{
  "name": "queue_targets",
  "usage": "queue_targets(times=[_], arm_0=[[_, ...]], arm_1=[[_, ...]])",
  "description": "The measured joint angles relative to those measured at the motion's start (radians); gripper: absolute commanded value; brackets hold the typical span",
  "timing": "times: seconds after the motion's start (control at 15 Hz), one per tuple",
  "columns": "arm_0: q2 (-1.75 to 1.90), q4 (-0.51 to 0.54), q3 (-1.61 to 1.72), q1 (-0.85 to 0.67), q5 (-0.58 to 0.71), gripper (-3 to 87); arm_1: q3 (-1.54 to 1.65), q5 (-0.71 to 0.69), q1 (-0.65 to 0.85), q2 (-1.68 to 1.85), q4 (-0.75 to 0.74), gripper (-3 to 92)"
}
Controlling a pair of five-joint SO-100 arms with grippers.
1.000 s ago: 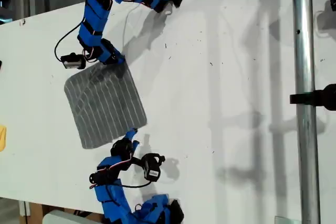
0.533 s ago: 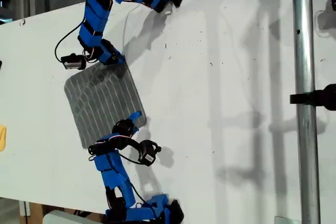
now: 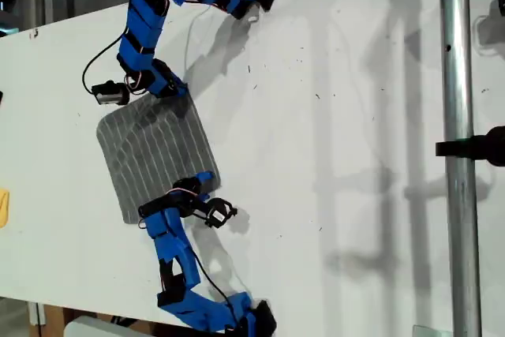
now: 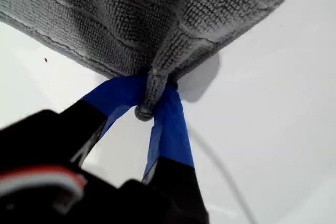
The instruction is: Grasp corners of a towel and fold twice.
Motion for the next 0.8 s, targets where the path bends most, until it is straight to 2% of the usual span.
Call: queue_targets(times=[0.27, 0.4, 0.8], arm_0=[[-0.052, 0.006, -0.049, -0.002, 0.002, 18.8], [-0.060, 0.015, -0.049, -0.002, 0.015, -2.8], [-0.064, 0.071, -0.052, -0.002, -0.015, -2.9]], arm_1=[[0.002, 0.000, 0.000, 0.000, -0.011, -0.3], [0.003, 0.000, 0.000, 0.000, -0.012, -0.3], [0.017, 0.005, -0.020, 0.020, -0.021, -0.3]])
